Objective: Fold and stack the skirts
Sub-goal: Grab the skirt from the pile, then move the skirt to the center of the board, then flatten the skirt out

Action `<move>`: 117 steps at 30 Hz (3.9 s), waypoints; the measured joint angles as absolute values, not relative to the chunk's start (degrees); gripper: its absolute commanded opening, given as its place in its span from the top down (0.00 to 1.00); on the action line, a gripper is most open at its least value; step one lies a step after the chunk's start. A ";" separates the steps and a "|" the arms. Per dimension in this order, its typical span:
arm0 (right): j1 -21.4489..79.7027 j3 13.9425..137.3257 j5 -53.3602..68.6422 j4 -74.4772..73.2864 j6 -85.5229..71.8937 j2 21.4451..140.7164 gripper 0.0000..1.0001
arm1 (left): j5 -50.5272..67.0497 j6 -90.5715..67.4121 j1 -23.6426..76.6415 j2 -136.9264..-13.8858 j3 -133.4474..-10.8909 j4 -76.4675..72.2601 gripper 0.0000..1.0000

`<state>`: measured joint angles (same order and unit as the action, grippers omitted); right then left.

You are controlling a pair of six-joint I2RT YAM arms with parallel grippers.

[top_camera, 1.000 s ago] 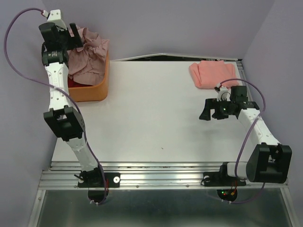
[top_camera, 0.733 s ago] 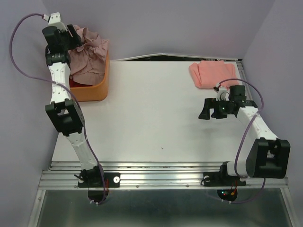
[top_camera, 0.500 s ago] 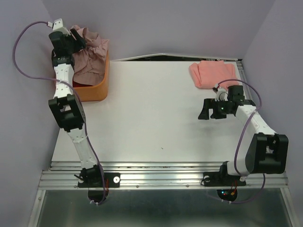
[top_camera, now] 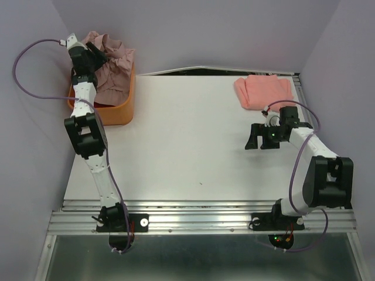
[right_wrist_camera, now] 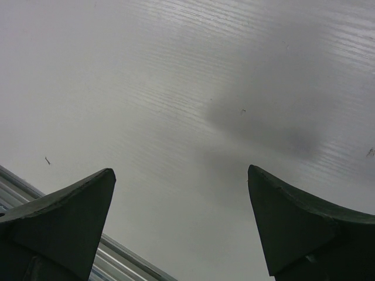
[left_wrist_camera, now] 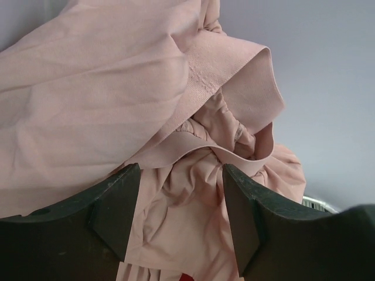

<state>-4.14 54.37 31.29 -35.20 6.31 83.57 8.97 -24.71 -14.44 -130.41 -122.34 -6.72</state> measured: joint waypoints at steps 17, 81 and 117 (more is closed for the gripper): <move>-4.14 54.37 29.10 -34.96 5.54 85.78 0.00 | 4.73 -26.68 -14.35 -140.70 -125.75 -13.15 0.63; -8.10 65.60 37.65 -53.95 39.35 74.83 0.25 | 22.52 56.49 34.44 -53.69 -32.62 18.02 1.00; 25.23 86.94 45.93 -38.63 33.95 112.60 0.30 | 15.00 55.37 34.92 -54.04 -30.50 13.10 0.82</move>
